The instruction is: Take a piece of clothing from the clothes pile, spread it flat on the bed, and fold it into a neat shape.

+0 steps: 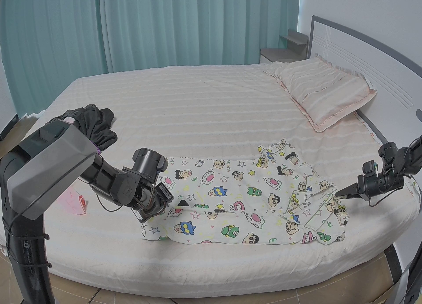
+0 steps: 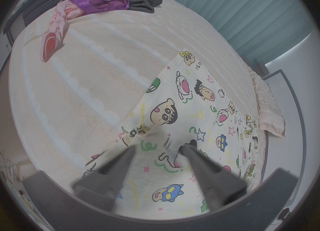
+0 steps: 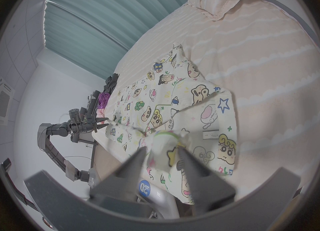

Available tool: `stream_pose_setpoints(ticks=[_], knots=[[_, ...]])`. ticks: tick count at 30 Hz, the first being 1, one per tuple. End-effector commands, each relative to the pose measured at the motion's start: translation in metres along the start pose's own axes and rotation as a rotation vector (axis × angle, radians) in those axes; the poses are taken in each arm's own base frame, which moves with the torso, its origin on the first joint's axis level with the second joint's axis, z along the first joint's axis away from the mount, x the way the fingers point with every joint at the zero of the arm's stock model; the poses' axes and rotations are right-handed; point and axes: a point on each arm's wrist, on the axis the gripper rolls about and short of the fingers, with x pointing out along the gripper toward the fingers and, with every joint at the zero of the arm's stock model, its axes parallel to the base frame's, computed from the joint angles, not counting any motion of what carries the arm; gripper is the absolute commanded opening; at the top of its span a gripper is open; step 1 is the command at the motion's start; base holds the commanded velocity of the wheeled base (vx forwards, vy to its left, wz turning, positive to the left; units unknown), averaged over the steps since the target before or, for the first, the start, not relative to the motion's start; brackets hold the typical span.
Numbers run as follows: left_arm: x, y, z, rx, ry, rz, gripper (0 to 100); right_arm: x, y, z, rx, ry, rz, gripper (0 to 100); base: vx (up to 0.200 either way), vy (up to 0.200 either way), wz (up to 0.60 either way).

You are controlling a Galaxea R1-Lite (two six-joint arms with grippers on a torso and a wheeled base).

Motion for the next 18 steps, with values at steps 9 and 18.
stream_pose_setpoints(ticks=[9, 18], knots=[[-0.046, 0.021, 0.016, -0.062, -0.017, -0.035, 100, -0.038, 0.005, -0.002, 0.194, -0.095, -0.035, 100, 0.000, 0.000, 0.00], [-0.128, 0.048, 0.004, -0.069, 0.046, -0.204, 100, -0.042, 0.047, -0.049, 0.301, -0.157, -0.007, 100, 0.000, 0.000, 0.00]])
